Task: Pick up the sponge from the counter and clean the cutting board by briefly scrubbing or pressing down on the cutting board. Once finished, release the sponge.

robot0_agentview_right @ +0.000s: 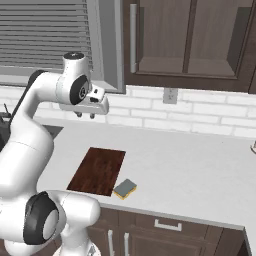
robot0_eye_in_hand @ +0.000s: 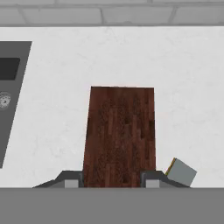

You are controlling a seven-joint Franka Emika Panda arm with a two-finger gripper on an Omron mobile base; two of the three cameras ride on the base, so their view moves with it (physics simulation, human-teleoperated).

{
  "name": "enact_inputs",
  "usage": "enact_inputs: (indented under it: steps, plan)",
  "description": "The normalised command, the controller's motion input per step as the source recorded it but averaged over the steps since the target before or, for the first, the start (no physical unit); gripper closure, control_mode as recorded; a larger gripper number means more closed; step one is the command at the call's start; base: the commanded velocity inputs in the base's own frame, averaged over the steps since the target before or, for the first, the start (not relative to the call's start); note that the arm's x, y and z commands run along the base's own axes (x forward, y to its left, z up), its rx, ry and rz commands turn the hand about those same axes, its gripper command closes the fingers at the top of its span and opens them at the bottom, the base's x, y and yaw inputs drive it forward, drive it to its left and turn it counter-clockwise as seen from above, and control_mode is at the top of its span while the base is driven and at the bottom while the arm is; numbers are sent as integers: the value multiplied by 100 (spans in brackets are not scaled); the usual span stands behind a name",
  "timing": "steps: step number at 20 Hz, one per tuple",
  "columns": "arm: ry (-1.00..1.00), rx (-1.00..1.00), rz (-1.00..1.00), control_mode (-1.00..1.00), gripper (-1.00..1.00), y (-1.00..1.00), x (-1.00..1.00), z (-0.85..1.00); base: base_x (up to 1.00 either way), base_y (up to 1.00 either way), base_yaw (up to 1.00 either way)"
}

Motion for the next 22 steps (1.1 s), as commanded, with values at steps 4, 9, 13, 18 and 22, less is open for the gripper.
enact_inputs:
  steps: [4, 9, 13, 18, 22]
  plan:
    - [-1, 1, 0, -100, -100, -9, -5, 0, 0, 0, 0]
    - [-3, 4, -2, -100, -100, -33, -38, 0, 0, 0, 0]
    - [-20, 6, -7, -100, -100, -49, -70, -14, 0, 0, 0]
    - [-9, 0, -15, -100, -100, -15, -54, -38, 0, 0, 0]
    - [0, 0, -25, -100, -100, -14, -17, -58, 0, 0, 0]
